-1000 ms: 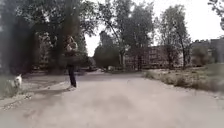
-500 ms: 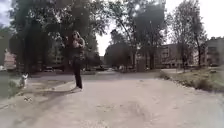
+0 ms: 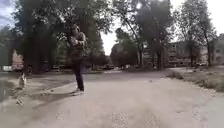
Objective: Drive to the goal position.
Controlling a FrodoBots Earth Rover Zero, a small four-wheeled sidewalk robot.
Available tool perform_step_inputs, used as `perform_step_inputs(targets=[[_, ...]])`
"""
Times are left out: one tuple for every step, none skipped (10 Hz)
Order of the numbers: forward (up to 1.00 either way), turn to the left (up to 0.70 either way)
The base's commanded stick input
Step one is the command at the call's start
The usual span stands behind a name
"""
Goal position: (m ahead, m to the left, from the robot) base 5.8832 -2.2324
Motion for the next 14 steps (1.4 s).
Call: perform_step_inputs(targets=[[0.85,0.00],[0.85,0.00],[0.85,0.00],[0.85,0.00],[0.85,0.00],[0.85,0.00],[0.85,0.00],[0.85,0.00],[0.85,0.00],[0.85,0.00],[0.85,0.00],[0.85,0.00],[0.85,-0.15],[0.85,-0.34]])
